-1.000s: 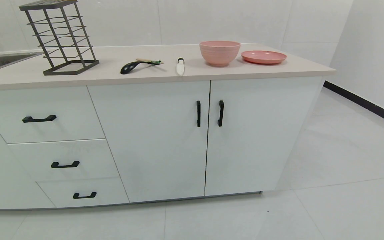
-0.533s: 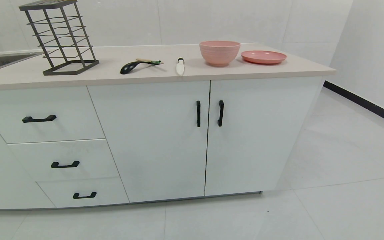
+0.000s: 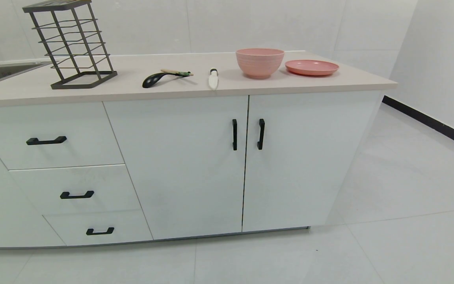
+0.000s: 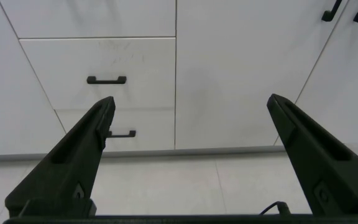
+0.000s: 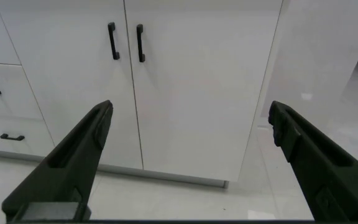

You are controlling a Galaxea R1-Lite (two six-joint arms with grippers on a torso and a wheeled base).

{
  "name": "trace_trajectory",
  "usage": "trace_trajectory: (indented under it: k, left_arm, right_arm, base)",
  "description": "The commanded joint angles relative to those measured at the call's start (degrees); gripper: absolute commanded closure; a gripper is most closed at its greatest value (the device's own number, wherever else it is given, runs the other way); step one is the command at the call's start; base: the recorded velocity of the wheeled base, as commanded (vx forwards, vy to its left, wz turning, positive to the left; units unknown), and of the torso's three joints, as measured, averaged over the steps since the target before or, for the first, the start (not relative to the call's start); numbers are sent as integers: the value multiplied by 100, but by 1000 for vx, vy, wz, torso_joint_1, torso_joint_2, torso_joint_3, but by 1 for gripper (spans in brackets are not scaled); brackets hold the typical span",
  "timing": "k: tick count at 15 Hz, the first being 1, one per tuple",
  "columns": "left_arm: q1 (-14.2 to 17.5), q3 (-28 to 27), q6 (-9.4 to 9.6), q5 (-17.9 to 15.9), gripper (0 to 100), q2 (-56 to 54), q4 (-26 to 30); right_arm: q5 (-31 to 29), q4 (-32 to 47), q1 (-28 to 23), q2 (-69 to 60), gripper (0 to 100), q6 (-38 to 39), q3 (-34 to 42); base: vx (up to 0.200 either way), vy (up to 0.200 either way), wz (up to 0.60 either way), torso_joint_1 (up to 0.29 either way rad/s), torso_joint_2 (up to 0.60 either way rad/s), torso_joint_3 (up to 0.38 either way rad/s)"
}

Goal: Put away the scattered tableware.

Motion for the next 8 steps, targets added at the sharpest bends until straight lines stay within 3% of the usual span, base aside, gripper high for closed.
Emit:
trace_trajectory:
  k: [1, 8]
  left_arm:
    - [1, 0, -2, 1, 0, 7, -3]
    - [1, 0, -2, 1, 0, 7, -3]
  right_arm:
    - [23, 95, 0, 76, 0, -27, -282]
    - [23, -292, 229, 1105, 0, -45, -475]
  base:
    - [0, 0, 0, 0, 0, 0]
    - [0, 0, 0, 0, 0, 0]
